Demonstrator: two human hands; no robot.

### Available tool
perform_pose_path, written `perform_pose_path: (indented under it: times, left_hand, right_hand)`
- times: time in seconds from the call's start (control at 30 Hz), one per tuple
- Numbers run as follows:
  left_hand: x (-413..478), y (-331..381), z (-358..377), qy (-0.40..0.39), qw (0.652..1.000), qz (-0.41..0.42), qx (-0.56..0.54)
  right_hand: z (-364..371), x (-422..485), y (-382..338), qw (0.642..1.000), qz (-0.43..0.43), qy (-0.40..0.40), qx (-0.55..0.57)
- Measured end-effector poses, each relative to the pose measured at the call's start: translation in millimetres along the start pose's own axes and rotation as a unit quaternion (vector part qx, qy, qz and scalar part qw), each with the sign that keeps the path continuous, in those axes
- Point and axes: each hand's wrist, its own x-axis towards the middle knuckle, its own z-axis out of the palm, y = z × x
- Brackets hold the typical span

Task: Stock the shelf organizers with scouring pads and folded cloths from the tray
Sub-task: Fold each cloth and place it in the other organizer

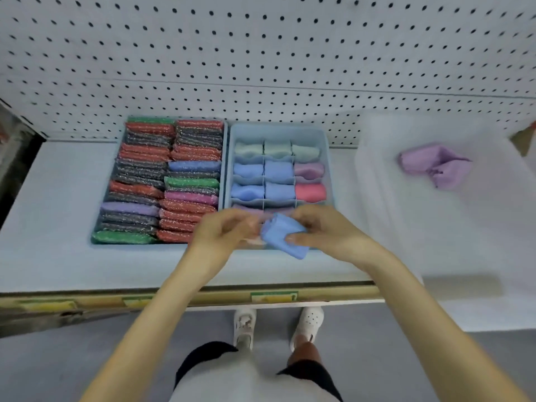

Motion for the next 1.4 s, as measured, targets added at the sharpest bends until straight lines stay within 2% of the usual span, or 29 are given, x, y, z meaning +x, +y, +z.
perform_pose_path:
  times: [0.07,0.13,0.2,0.23,0.33,0.47,0.6,0.7,0.77,0.83,0.9,1.1,1.2,1.27,1.33,1.4]
  left_hand:
    - [6.8,-12.0,-16.6,0.054,0.993,0.044,0.099]
    - [9.0,-23.2,-26.5,0.073,0.979,0.082,0.174]
    - [11.2,-34.8,-29.6,0.059,0.978,0.099,0.172]
    - [12.2,-40.3,-29.9,0.049,0.98,0.101,0.164]
    - [15.9,-56.1,-33.1,0.034,0.989,0.087,0.114]
    - [14.5,-60.6,-33.9,0.017,0.986,0.116,0.118]
    - [15.9,-62.8,-33.2,0.024,0.985,0.124,0.119]
    - [17.2,-64.2,-32.2,0.031,0.986,0.114,0.114]
    - [17.8,-63.7,-33.1,0.028,0.988,0.104,0.113]
    - [18.8,-64.3,-34.8,0.022,0.989,0.098,0.105]
    - [19.4,-64.7,-35.4,0.021,0.991,0.09,0.101]
    - [17.9,-60.7,-31.7,0.04,0.992,0.054,0.109]
    - [16.0,-45.4,-24.7,0.054,0.987,0.046,0.142]
    - [15.8,-30.1,-14.9,0.074,0.975,0.089,0.188]
    - [19.2,-11.9,-1.4,0.071,0.968,0.129,0.203]
    - [25.2,5.5,19.2,0.037,0.972,0.14,0.185]
  right_hand:
    - [-6.8,9.9,8.1,0.991,0.026,0.094,-0.093]
    - [-4.3,17.4,14.2,0.98,0.026,0.142,-0.141]
    - [9.5,26.9,18.1,0.979,-0.001,0.122,-0.164]
    - [17.8,31.7,21.7,0.971,-0.016,0.113,-0.21]
    - [32.6,38.6,26.4,0.914,-0.025,0.128,-0.384]
    - [32.1,33.3,32.8,0.885,-0.082,0.116,-0.444]
    - [32.6,38.8,32.3,0.863,-0.044,0.08,-0.497]
    - [40.8,44.6,21.3,0.819,-0.038,0.056,-0.57]
    - [38.2,46.3,21.0,0.825,-0.028,0.03,-0.564]
    - [29.3,45.6,22.5,0.878,0.016,-0.022,-0.478]
    - [23.8,44.4,23.0,0.915,0.05,-0.048,-0.398]
    - [33.0,39.9,23.5,0.924,0.094,-0.103,-0.355]
    - [31.4,36.7,22.1,0.943,0.092,-0.071,-0.311]
    - [24.9,30.5,19.7,0.964,0.075,-0.027,-0.253]
    - [9.6,19.9,16.8,0.985,0.061,0.043,-0.155]
    - [-13.7,6.2,13.9,0.991,0.058,0.108,-0.047]
